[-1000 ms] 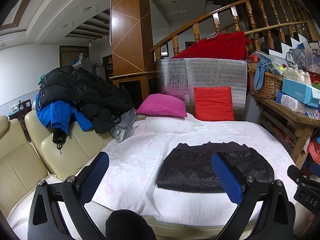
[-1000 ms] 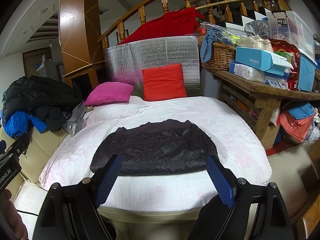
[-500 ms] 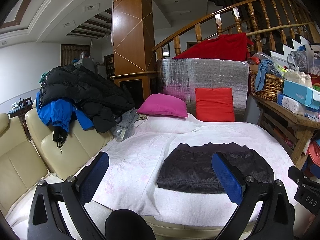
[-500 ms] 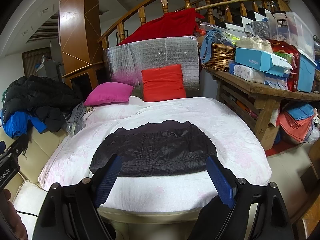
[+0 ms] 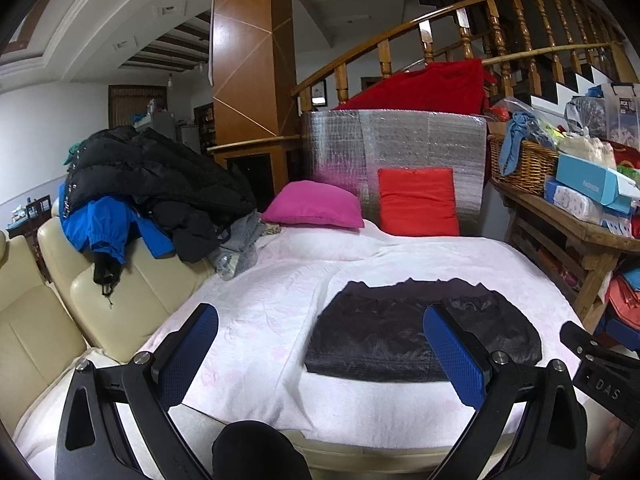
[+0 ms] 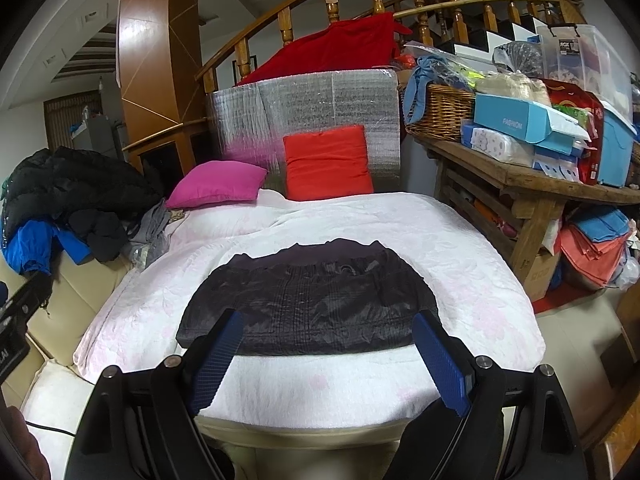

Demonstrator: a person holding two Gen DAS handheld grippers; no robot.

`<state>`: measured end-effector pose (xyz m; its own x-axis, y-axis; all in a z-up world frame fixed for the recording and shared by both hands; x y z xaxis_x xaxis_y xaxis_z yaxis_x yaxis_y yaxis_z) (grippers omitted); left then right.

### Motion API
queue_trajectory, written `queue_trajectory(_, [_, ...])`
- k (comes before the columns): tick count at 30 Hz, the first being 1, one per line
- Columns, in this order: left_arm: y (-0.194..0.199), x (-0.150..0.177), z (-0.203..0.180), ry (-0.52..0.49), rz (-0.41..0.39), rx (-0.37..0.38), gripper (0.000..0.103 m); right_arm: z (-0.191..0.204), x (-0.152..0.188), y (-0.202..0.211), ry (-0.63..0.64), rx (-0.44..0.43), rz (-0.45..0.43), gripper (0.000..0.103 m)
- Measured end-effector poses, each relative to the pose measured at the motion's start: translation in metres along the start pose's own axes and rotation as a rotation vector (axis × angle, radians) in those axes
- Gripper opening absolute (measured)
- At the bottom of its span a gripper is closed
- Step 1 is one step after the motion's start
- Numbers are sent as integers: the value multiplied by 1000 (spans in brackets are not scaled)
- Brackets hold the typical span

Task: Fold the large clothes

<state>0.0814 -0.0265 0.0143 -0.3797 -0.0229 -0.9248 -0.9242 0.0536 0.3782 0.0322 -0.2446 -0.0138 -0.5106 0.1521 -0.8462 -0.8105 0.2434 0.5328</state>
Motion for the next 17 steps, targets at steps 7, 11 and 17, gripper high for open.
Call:
queue_trajectory(7, [-5,0,-5,-21,2,11,102,4,-3,-10,14,5,7,89])
queue_trajectory(11, [-8,-2,-8,-28,1,40,102,8,-5,-18,34,7,16,89])
queue_trajectory(17, [-46,-13,0,-14,39,77,102,-6,-18,-47,54,27,25,89])
Point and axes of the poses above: each gripper's, at about its wrist camera, not at the fingertips, and y roughly against the way its jaws point, z to its left, x to its underside, the point moved 6 cm from there along -y, roughly the way its jaws point, and after that the axes turned 6 degrees about y, right-handed, at the moved point
